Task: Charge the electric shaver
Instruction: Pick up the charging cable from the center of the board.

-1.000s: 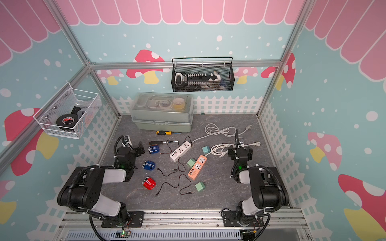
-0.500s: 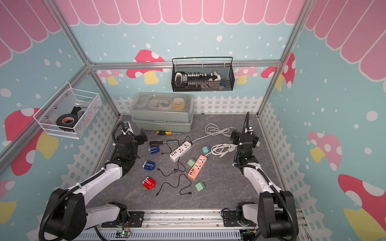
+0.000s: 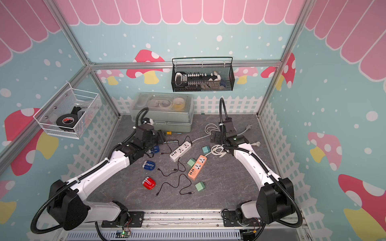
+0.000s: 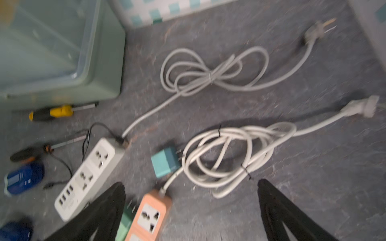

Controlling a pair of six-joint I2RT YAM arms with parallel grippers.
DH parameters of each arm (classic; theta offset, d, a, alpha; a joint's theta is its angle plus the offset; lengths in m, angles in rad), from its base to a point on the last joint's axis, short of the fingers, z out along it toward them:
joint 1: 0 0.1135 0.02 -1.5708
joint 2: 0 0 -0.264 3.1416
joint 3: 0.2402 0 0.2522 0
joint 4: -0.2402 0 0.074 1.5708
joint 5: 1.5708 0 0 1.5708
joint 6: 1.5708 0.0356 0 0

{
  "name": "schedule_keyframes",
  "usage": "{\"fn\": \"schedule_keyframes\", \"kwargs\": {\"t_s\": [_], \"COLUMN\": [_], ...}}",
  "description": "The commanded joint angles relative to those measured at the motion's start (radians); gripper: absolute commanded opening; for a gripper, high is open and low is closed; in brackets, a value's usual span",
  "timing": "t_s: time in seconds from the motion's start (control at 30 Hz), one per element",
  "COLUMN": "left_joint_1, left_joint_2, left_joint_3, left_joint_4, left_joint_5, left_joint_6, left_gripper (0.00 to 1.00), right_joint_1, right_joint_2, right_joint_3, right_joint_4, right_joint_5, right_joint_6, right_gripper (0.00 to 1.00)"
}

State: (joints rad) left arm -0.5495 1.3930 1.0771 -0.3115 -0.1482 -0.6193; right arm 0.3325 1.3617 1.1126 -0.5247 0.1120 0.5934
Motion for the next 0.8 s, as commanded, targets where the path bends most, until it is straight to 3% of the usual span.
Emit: {"fn": "schedule_keyframes", "kwargs": {"t_s": [0.0,0.07,0.4,0.5,0.77], "left_joint_1": [-0.038,-0.041,-0.018,-0.006,0.04], "left_joint_2": [0.111,0.193,0.6,0.641,0.722], "left_joint_3": [0.081,0.147,0.526,0.56,0.601], "left_joint_4": [-0.093,-0.099,-0.215,-0.233,-0.23], "left_joint_5": [0.149,0.178,0.24,0.226,0.327], "left_joint_6": [0.093,0.136,0.319,0.347,0.388], "left_gripper": [0.54,0.54,0.55,0.57,0.6], "right_joint_1": [0.02,0.019,0.019,0.018,0.019], "right_joint_2": [-0.093,-0.11,-0.083,-0.093,-0.097], "right_joint_3": [-0.077,-0.104,-0.079,-0.081,-0.096], "right_joint_4": [-0.041,-0.006,-0.009,-0.021,-0.026], "right_joint_5": [-0.176,-0.24,-0.342,-0.344,-0.357], "right_joint_6": [-0.025,-0.029,0.014,0.014,0.031], "right_gripper": [0.86,0.74,0.69,0.69,0.68]}}
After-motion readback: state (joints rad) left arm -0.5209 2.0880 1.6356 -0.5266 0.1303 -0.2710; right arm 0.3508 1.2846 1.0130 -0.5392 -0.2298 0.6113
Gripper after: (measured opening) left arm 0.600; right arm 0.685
